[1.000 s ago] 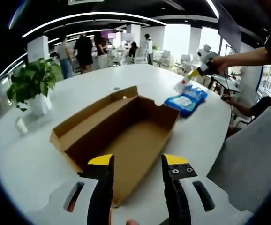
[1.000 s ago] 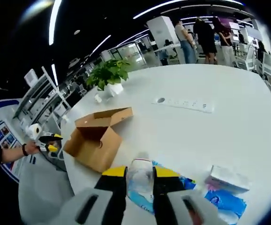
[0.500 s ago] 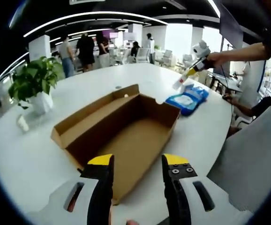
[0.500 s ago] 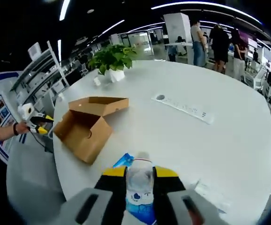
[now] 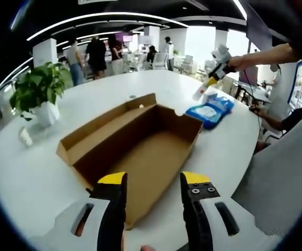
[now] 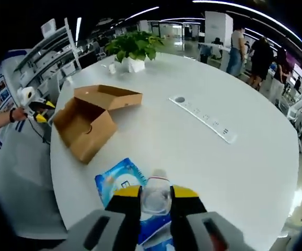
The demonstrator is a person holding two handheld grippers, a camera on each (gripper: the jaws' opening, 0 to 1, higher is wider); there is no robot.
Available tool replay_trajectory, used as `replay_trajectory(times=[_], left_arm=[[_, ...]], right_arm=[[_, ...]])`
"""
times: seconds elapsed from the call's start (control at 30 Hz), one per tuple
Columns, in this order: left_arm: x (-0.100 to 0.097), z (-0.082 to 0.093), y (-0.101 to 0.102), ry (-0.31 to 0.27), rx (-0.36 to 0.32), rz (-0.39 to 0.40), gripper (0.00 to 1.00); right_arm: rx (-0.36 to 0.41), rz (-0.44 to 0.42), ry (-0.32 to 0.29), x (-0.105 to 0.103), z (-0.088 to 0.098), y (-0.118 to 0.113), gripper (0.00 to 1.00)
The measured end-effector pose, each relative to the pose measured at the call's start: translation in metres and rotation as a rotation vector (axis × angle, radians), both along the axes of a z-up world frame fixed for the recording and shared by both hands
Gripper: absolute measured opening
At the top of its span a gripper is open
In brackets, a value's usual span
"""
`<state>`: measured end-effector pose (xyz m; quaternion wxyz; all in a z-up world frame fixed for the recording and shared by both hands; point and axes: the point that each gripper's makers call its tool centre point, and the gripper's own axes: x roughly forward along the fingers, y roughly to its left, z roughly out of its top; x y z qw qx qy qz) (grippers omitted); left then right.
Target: Operate the shoe box by opening the lid, removing the specified soft item, and placing it in the target area until the item is outside and the box remains undamaged.
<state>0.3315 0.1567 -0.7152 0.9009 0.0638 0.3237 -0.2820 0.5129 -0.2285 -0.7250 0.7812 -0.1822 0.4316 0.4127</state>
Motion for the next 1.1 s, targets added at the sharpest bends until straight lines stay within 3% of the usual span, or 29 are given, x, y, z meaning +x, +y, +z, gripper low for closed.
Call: replay_trajectory(times=[1.1], left_arm=[[-0.002, -0.011, 0.002, 0.024, 0.000, 0.008, 0.41]], right_arm=[[-0.263, 0.234, 0.022, 0.010, -0.043, -0.026, 0.17]])
